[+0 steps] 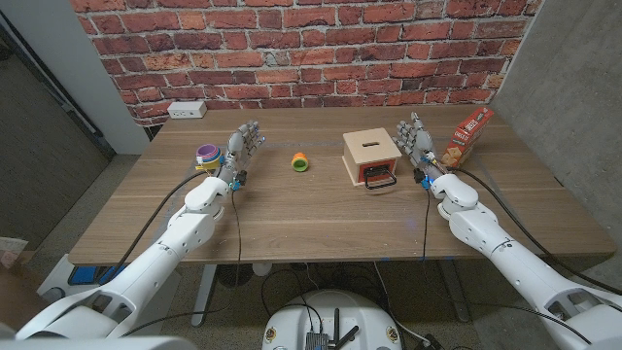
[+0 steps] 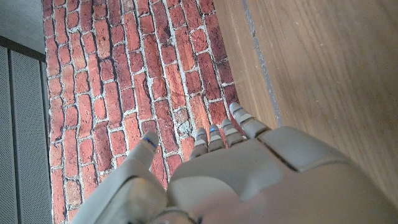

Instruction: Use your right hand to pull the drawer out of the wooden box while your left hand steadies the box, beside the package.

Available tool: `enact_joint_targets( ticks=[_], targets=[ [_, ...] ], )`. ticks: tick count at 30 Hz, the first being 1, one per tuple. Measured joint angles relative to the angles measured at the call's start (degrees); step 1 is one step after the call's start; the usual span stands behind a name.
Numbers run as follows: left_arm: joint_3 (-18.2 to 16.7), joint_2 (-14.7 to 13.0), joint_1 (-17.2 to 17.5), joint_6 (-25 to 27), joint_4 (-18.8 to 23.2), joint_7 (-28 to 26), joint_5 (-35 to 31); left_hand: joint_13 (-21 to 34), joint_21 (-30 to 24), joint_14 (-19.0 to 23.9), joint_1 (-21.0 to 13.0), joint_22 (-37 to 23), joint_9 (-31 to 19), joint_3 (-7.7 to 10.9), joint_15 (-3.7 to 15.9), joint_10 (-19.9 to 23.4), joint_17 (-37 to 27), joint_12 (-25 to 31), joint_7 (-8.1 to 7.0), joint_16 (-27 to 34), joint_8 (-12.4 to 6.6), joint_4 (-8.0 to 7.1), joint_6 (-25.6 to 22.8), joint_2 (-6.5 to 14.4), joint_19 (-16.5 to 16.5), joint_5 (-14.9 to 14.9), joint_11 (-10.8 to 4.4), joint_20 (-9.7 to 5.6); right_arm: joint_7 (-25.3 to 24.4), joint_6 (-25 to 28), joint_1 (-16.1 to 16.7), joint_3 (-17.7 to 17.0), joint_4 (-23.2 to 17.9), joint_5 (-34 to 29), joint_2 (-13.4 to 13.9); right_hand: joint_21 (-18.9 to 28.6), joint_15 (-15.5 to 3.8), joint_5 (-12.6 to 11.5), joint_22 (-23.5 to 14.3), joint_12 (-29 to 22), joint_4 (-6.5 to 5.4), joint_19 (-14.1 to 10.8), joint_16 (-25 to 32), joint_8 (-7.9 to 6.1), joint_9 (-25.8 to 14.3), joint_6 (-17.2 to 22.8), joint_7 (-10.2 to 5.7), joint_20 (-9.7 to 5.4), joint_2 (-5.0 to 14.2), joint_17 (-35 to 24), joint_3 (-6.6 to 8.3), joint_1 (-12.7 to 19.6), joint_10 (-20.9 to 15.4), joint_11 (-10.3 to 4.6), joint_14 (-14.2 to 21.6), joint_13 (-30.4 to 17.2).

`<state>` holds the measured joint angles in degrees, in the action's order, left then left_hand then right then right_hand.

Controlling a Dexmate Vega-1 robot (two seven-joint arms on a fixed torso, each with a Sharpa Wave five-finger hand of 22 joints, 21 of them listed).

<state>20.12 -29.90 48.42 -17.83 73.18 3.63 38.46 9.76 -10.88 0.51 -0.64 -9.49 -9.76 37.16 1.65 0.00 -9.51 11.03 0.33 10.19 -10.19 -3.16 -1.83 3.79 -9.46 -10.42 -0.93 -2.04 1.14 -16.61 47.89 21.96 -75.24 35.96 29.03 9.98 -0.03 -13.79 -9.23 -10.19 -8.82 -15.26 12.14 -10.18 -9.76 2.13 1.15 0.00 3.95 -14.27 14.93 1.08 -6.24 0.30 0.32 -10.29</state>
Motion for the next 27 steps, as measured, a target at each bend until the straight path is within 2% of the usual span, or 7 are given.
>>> enact_joint_targets(
  ticks=[16, 27],
  targets=[
    [-0.8, -0.5, 0.2, -1.3, -1.2, 1.0, 0.5, 0.0, 0.0, 0.0, 0.0, 0.0, 0.0, 0.17, -0.01, 0.0, 0.0, 0.0, 0.0, 0.0, 0.0, 0.18, 0.0, 0.0, 0.0, 0.0, 0.0, 0.0, 0.3, 0.0, -1.5, 0.9, 0.7, -1.4, -0.1, 0.0, 0.0, -0.2, 0.0, -0.2, 0.22, 0.0, 0.0, 0.01, 0.0, 0.2, -0.24, 0.0, 0.0, 0.0, 0.24, 0.0, 0.0, 0.0, 0.0, 0.0],
    [-0.7, -1.5, 0.7, -0.5, 1.4, -1.2, -1.1, 0.0, 0.0, 0.0, -0.3, 0.0, 0.0, 0.31, -0.01, 0.0, 0.0, 0.0, 0.0, 0.0, 0.0, 0.32, 0.0, 0.3, 0.0, 0.0, 0.0, 0.0, 0.4, 0.0, -1.6, 0.8, 0.8, -1.8, 0.6, 0.0, 0.0, -0.4, 0.0, -0.2, 0.42, 0.0, 0.0, -0.21, 0.0, 0.4, -0.4, 0.0, -0.01, 0.2, 0.44, 0.0, -0.3, -0.31, 0.0, 0.0]
  ],
)
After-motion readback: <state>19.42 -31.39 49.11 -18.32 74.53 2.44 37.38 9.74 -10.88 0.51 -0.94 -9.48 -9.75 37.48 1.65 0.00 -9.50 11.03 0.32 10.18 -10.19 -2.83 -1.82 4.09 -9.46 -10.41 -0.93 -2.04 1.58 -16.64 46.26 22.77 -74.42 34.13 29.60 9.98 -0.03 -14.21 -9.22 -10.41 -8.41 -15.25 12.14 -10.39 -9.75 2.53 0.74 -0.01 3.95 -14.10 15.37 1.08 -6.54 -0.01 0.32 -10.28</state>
